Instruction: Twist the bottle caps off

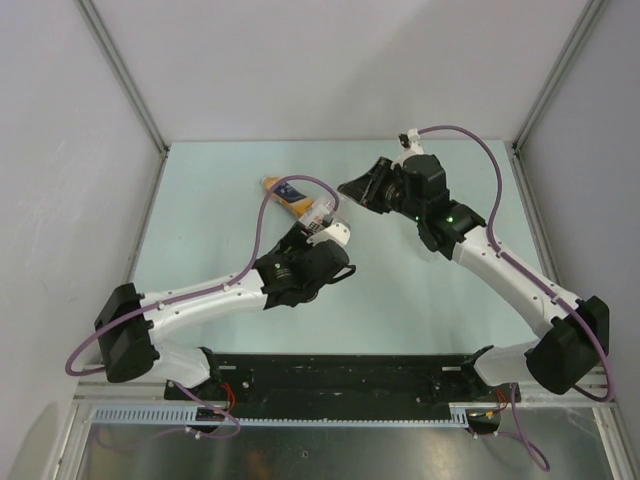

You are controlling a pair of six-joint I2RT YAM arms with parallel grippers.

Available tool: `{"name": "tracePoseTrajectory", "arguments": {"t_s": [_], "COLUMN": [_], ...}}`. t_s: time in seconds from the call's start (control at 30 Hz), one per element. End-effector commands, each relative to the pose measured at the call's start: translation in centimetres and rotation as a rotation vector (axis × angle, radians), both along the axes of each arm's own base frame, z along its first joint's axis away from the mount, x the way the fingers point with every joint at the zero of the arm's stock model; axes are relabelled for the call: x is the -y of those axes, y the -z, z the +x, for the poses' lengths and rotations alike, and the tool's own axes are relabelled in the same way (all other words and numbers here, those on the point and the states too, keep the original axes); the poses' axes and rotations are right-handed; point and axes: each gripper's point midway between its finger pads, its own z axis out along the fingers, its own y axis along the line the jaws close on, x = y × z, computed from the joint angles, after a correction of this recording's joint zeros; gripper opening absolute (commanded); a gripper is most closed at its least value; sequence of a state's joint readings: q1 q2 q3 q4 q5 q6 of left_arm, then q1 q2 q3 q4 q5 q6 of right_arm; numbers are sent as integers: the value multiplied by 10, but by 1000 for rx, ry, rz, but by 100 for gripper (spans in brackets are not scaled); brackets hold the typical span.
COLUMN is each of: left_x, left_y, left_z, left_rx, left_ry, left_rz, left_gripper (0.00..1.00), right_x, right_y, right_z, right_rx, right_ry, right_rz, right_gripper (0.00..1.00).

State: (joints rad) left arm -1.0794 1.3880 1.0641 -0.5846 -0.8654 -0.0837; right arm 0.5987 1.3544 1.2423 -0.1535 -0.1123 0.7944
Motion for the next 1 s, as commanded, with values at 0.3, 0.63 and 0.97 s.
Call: {"name": "tracePoseTrajectory", "arguments": {"t_s": [0.3, 0.63, 0.97], "left_x": [11, 35, 75], "left_y": [-9, -22, -51], "left_z": [-11, -37, -107], "left_rx": [-22, -118, -233], "left_ry": [56, 315, 835], "left_rz": [-122, -216, -397], "left_gripper": [0, 0, 0], "right_x": [-2, 3, 18], "right_y": [-47, -77, -103], "right_z": [-11, -48, -97], "right_rx": [204, 427, 686], "right_ry": [-92, -263, -539], "right_rz": [19, 78, 123], "right_gripper": [0, 0, 0]}}
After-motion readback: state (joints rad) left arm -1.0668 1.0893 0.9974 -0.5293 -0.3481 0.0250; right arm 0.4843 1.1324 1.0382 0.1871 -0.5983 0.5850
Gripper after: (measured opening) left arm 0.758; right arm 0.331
